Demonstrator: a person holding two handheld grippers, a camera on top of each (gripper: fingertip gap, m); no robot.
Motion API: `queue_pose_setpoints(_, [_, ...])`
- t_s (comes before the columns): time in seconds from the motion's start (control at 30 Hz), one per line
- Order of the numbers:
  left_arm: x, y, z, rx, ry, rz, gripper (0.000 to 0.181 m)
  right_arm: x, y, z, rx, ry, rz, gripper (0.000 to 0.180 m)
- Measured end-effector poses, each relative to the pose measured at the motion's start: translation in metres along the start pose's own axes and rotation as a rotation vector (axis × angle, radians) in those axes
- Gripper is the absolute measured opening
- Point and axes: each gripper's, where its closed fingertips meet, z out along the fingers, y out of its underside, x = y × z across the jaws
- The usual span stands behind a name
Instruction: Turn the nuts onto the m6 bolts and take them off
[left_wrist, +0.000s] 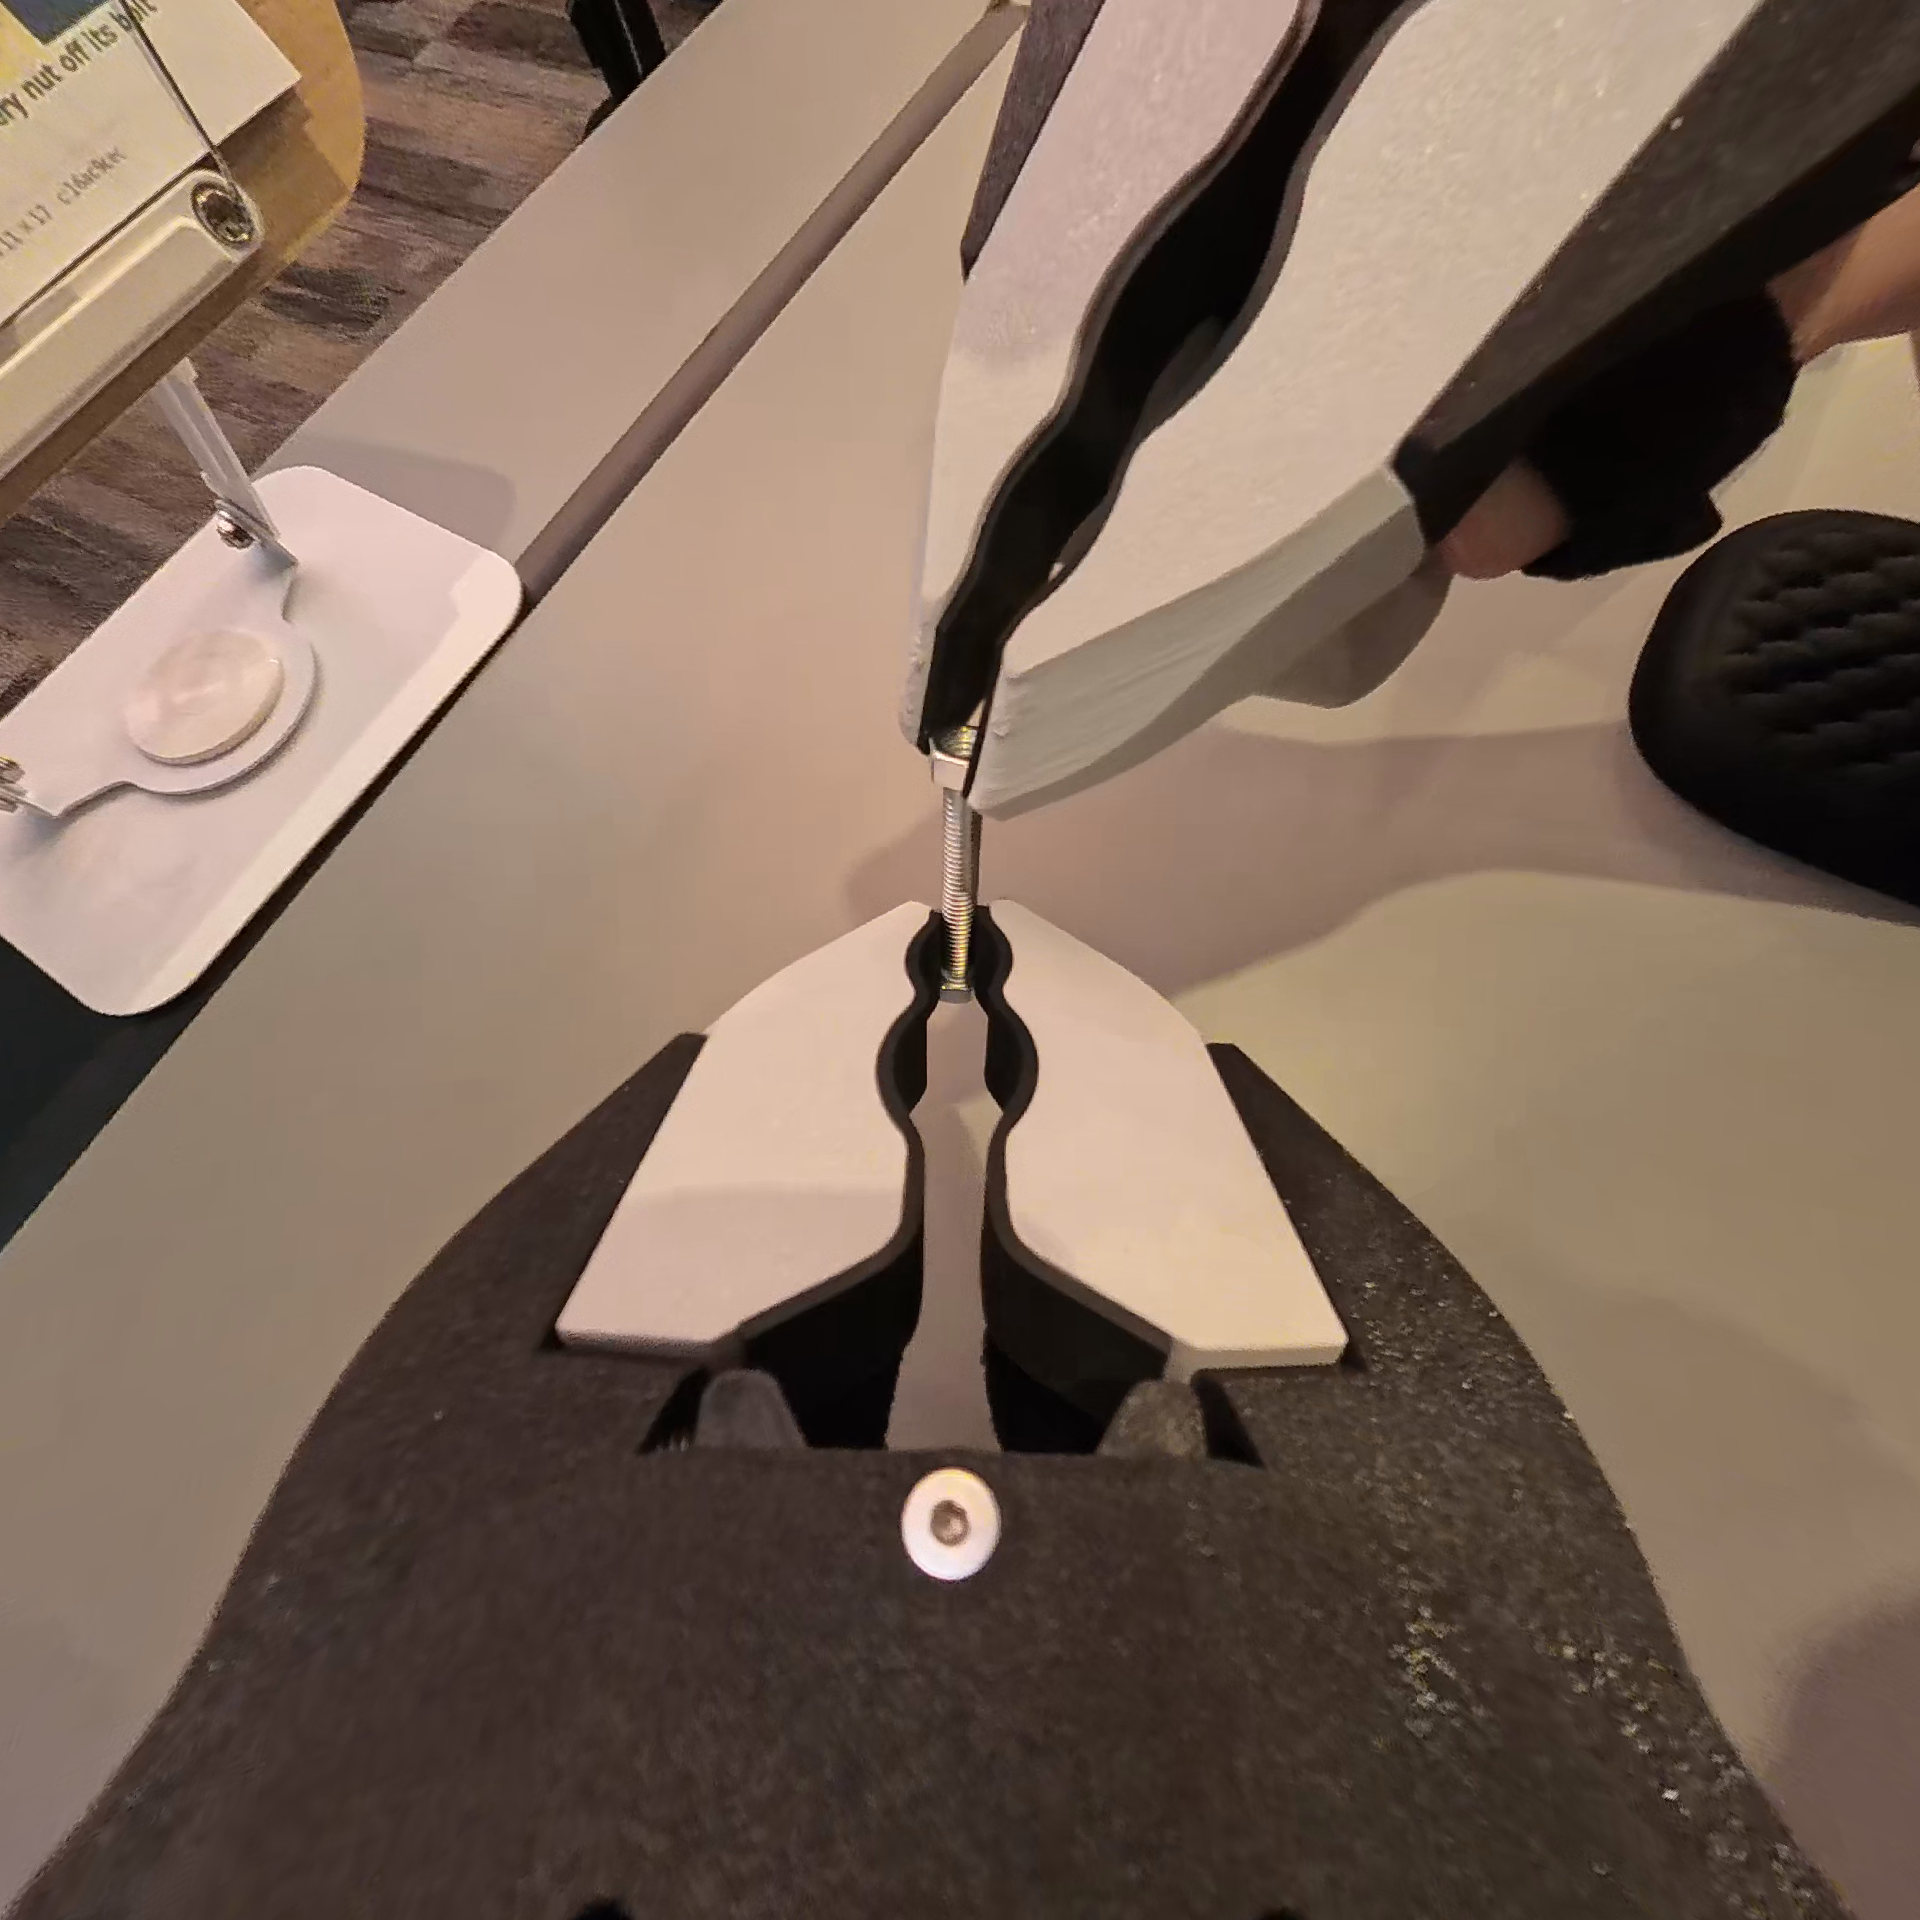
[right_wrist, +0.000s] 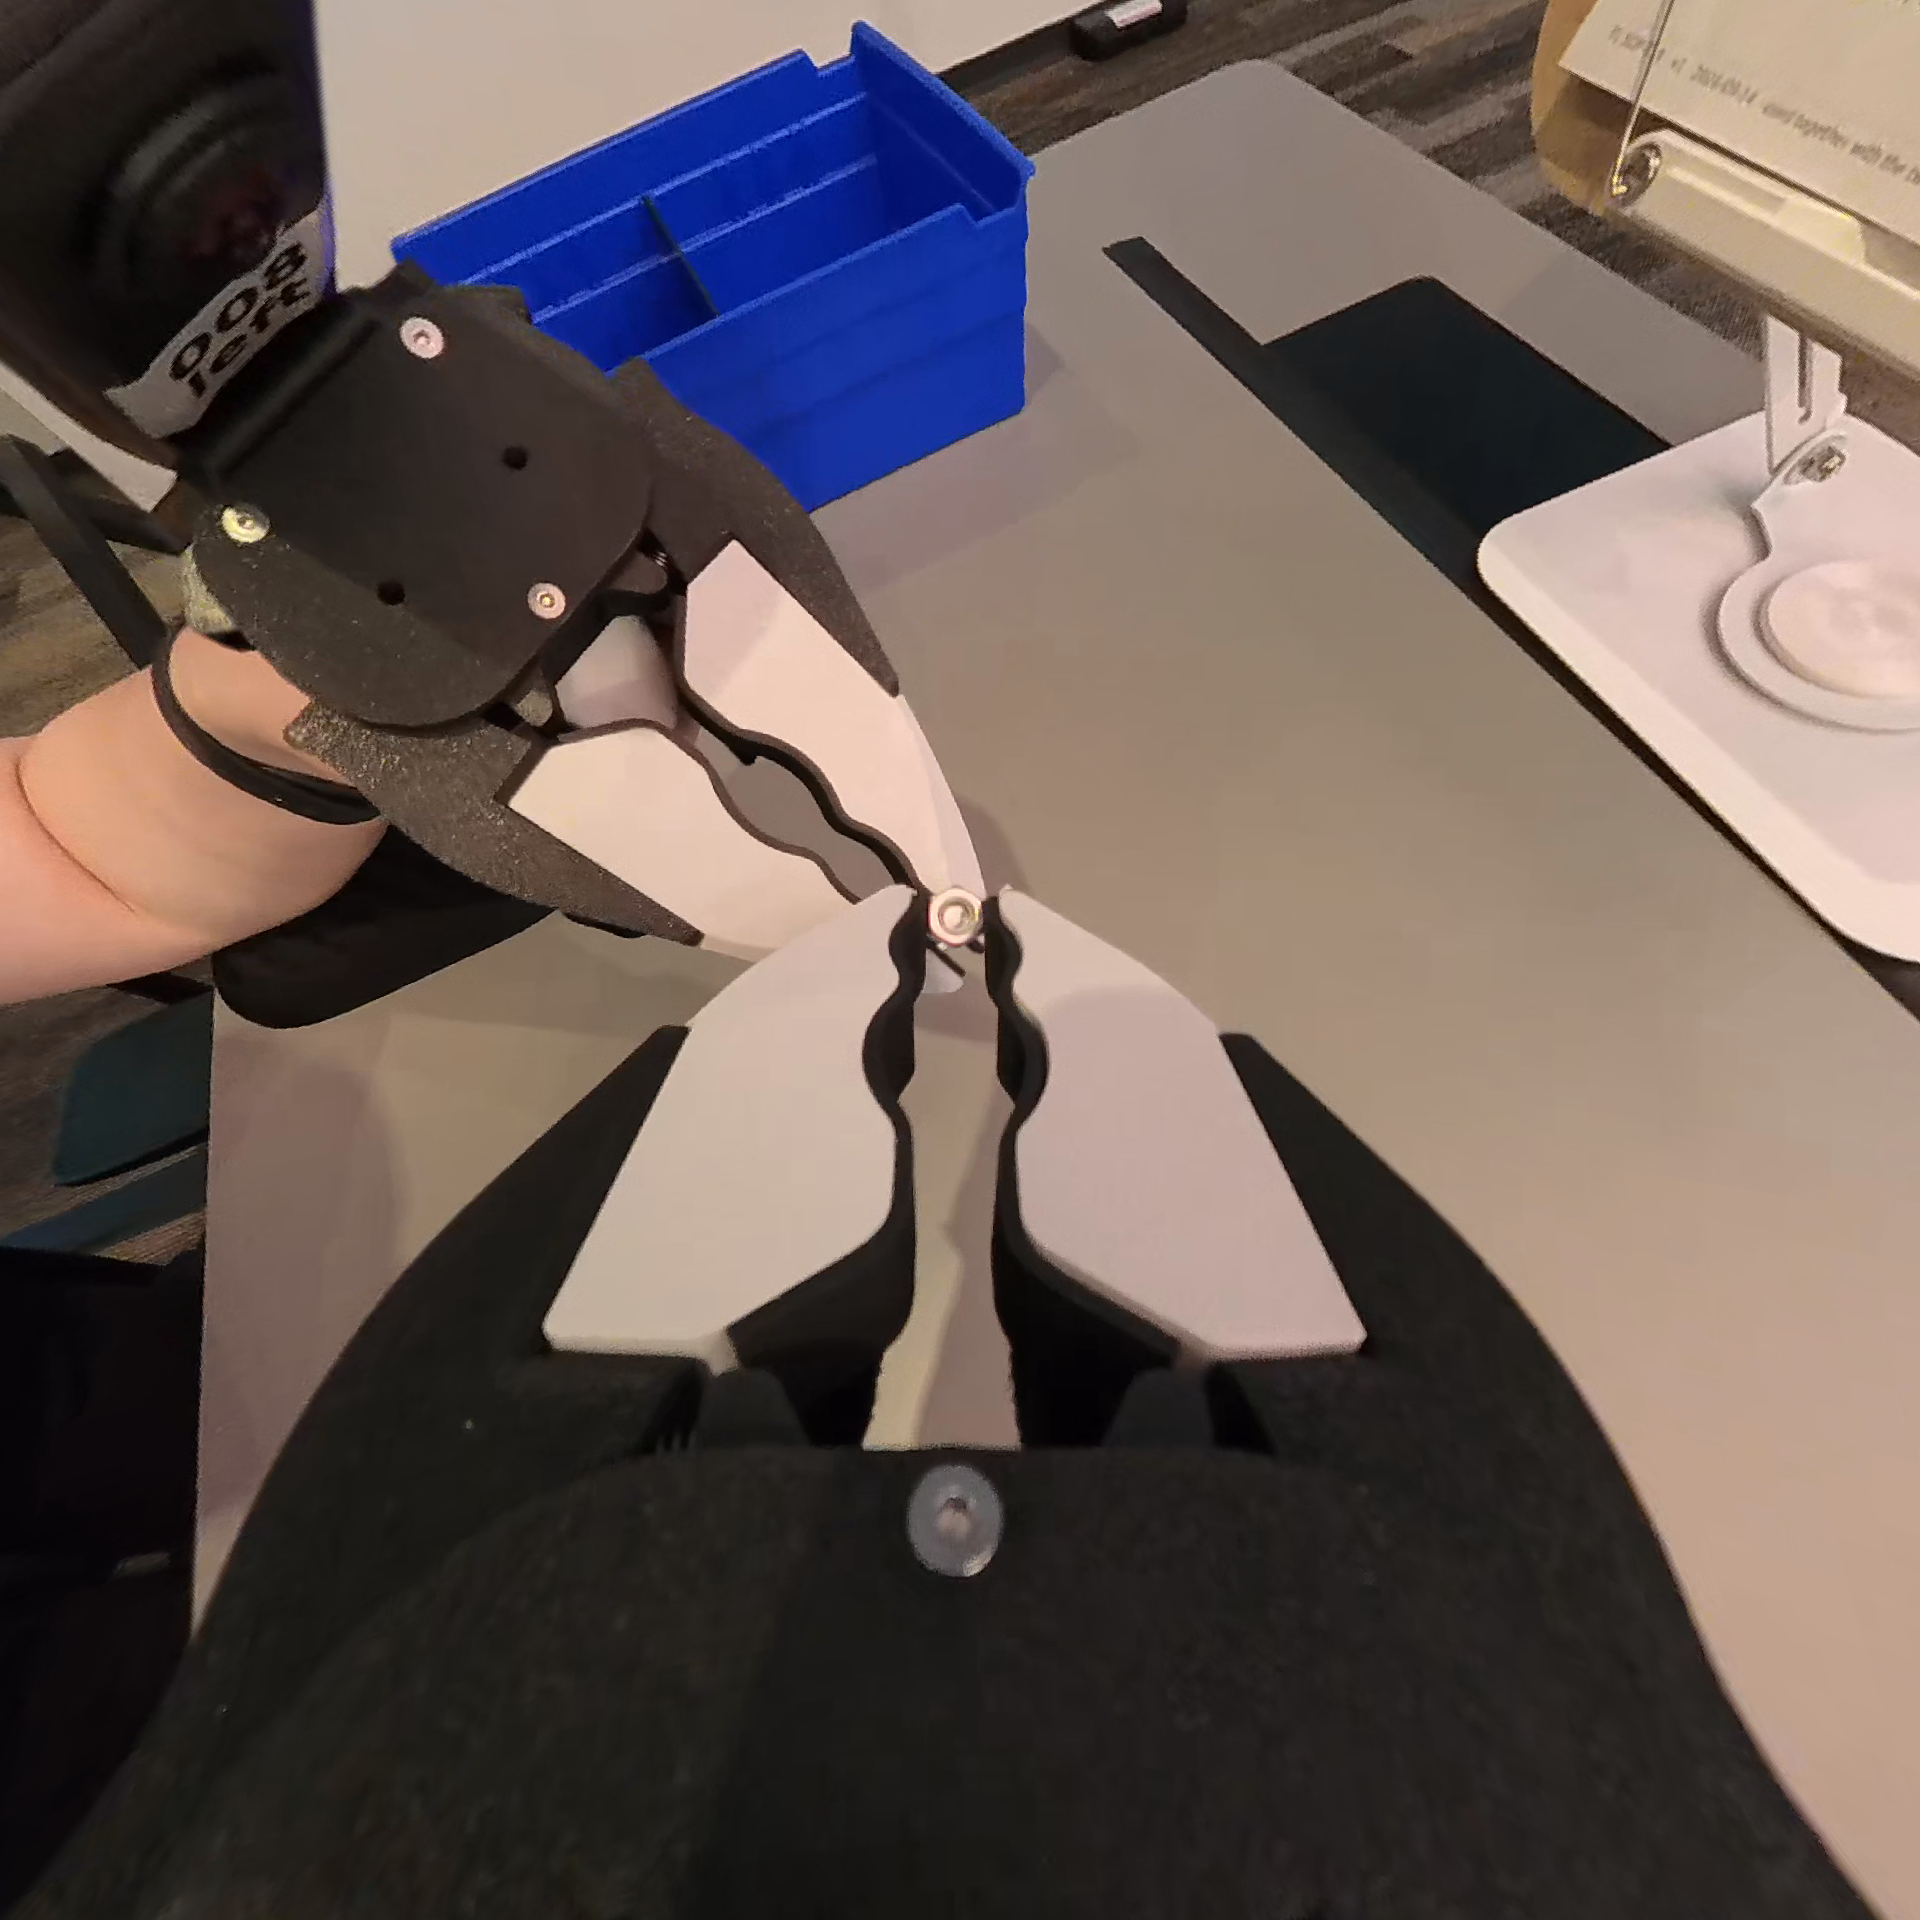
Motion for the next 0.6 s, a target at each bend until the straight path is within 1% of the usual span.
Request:
queue_pose_setpoints(0.3, [-0.0013,0.0023,0.0031,-0.015,-0.027,0.019,0.005,0.0025,0.0038,0.001,-0.028,0.024,0.051,0.01])
queue_pose_setpoints(0.6, [-0.0019,-0.0002,0.0023,0.008,-0.015,-0.001,0.005,0.0029,0.0007,0.0005,-0.014,0.034,0.039,0.01])
